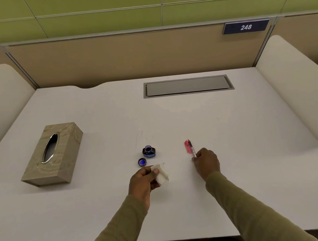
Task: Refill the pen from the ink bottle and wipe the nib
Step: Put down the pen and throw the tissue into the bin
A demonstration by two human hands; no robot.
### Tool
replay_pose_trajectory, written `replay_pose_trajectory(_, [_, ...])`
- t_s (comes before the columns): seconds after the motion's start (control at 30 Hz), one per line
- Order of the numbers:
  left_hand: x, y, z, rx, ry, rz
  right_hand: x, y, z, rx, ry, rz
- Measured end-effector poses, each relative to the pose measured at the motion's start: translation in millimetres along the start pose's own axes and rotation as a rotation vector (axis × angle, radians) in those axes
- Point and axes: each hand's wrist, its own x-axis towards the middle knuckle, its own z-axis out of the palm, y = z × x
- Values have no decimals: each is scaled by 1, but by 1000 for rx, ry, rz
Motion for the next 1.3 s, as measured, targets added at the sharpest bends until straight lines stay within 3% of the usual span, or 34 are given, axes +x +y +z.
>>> replay_pose_trajectory(1.03, [-14,-18,33,62,66,50,-27,25,-15,108,-29,-116])
replay_pose_trajectory(1.3, [-25,-13,39,211,39,140,-120,-13,-27,453,37,-186])
